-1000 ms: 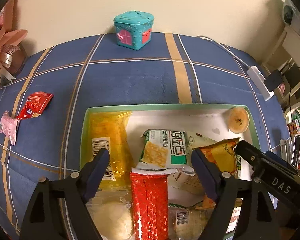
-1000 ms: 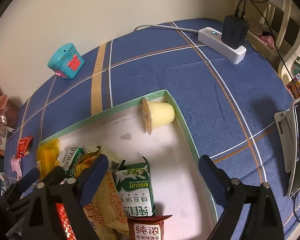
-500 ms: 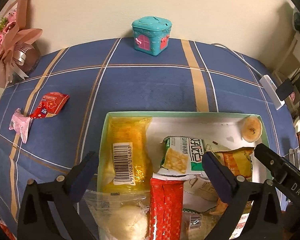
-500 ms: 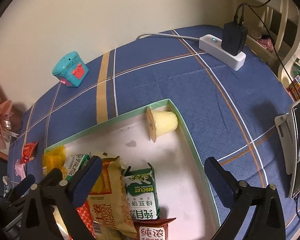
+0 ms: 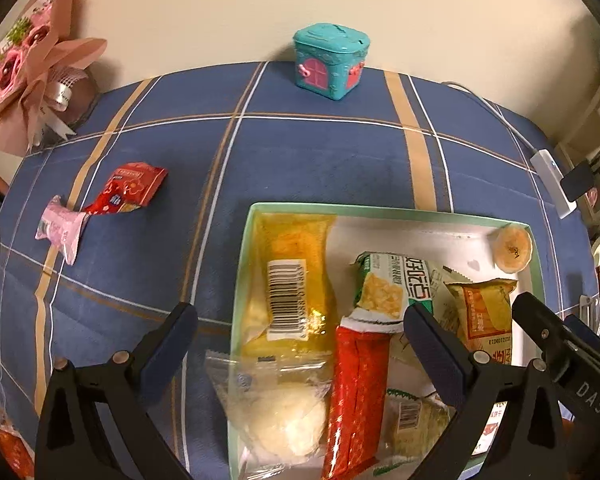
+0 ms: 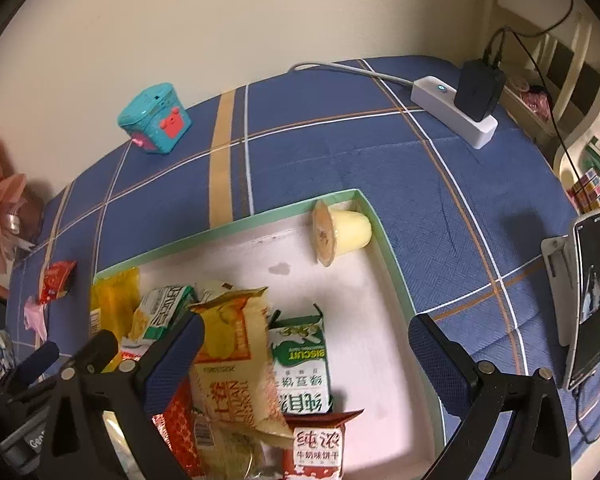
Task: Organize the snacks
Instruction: 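Move both open tools back toward the pink and red packets, then grasp the pink packet with left tool while right tool grasps the red Rolls Kiss packet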
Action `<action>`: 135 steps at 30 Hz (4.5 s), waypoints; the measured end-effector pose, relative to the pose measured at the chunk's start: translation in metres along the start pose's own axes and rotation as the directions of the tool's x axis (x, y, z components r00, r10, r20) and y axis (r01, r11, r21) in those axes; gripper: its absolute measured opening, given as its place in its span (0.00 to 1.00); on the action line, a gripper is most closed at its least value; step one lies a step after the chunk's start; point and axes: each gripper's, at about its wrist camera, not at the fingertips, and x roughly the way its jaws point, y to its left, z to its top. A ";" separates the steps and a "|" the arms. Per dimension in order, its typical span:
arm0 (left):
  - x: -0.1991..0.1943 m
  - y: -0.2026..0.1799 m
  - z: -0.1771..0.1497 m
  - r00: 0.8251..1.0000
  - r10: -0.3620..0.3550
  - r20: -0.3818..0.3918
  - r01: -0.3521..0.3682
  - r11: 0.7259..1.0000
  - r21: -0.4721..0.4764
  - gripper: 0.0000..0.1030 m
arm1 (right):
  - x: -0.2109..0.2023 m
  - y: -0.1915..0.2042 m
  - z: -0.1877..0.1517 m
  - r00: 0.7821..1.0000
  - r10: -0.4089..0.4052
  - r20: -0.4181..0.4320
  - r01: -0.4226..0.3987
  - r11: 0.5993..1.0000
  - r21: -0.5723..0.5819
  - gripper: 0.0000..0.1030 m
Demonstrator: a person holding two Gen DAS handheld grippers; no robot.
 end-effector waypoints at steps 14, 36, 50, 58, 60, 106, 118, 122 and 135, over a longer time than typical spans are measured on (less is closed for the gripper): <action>-0.017 0.033 -0.010 1.000 0.013 0.007 -0.013 0.999 -0.032 1.00 | -0.019 0.026 -0.015 1.000 0.018 -0.010 -0.018 0.998 -0.052 1.00; -0.031 0.161 -0.007 0.995 0.103 0.014 -0.098 0.976 -0.197 0.99 | -0.022 0.130 -0.044 0.992 0.116 -0.042 -0.122 0.975 -0.185 1.00; -0.022 0.234 -0.014 0.994 0.108 -0.019 -0.108 0.943 -0.315 1.00 | -0.006 0.205 -0.068 0.984 0.152 -0.094 -0.173 0.945 -0.277 1.00; -0.016 0.265 -0.018 0.994 0.107 -0.035 -0.112 0.926 -0.360 0.99 | 0.005 0.232 -0.079 0.979 0.162 -0.121 -0.192 0.934 -0.301 1.00; -0.014 0.269 -0.018 0.994 0.105 -0.040 -0.112 0.923 -0.367 0.99 | 0.009 0.237 -0.081 0.979 0.160 -0.126 -0.192 0.933 -0.304 1.00; 0.063 0.320 0.037 0.999 0.043 0.033 -0.021 0.869 -0.494 0.99 | 0.084 0.322 0.022 0.924 0.371 -0.095 -0.383 0.899 -0.211 1.00; 0.085 0.311 0.048 1.000 0.014 0.021 -0.002 0.880 -0.476 0.86 | 0.129 0.339 0.019 0.906 0.374 -0.199 -0.409 0.895 -0.178 0.82; 0.085 0.311 0.048 1.000 0.018 0.026 -0.003 0.879 -0.477 0.73 | 0.136 0.339 0.016 0.906 0.367 -0.211 -0.404 0.897 -0.176 0.72; 0.077 0.308 0.041 1.000 0.006 0.026 0.008 0.871 -0.491 0.38 | 0.126 0.326 0.008 0.891 0.396 -0.224 -0.434 0.887 -0.158 0.59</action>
